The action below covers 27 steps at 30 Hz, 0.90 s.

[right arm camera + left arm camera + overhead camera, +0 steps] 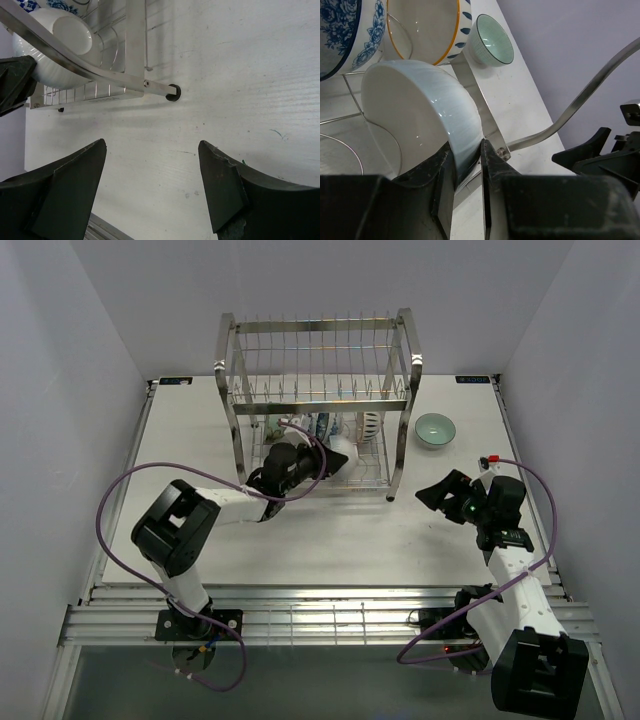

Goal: Unload the bowls from the dish rack

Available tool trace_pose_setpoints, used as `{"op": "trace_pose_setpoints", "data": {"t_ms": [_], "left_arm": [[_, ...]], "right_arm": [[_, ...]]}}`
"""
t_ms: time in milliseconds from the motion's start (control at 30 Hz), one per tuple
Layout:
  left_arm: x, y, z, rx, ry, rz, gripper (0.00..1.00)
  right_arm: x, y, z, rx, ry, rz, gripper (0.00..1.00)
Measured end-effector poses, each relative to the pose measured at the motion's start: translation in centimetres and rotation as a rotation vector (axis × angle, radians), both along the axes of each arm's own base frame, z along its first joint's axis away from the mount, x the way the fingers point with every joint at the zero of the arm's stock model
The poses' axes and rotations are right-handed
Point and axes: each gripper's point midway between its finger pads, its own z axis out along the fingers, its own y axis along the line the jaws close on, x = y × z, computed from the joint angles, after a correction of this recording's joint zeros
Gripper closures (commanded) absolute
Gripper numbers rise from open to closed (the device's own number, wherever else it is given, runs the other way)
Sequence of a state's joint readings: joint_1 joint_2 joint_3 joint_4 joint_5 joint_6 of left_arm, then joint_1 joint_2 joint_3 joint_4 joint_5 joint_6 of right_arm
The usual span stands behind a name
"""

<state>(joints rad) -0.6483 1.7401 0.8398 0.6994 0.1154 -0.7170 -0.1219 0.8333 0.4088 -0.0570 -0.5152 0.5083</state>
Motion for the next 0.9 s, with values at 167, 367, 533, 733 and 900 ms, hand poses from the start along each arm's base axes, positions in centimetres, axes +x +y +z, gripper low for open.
{"op": "trace_pose_setpoints", "data": {"t_ms": [167, 367, 533, 733, 900], "left_arm": [[-0.4, 0.9, 0.1, -0.085, 0.018, -0.024, 0.84], [-0.7, 1.6, 0.3, -0.176, 0.041, -0.048, 1.0], [-0.9, 1.1, 0.5, -0.238, 0.038, -0.087, 1.0], [-1.3, 0.9, 0.6, -0.241, 0.03, -0.123, 1.0], [-1.7, 0.7, 0.8, -0.244, 0.025, -0.155, 1.0]], "right_arm": [[0.1, -0.1, -0.5, -0.005, 0.018, -0.003, 0.2], [0.0, -0.3, -1.2, -0.018, 0.04, -0.008, 0.2], [0.0, -0.4, -1.5, -0.024, 0.054, -0.01, 0.2], [-0.1, -0.5, -2.0, -0.03, 0.07, -0.011, 0.2], [-0.1, -0.6, -2.2, -0.038, 0.073, -0.007, 0.2]]}}
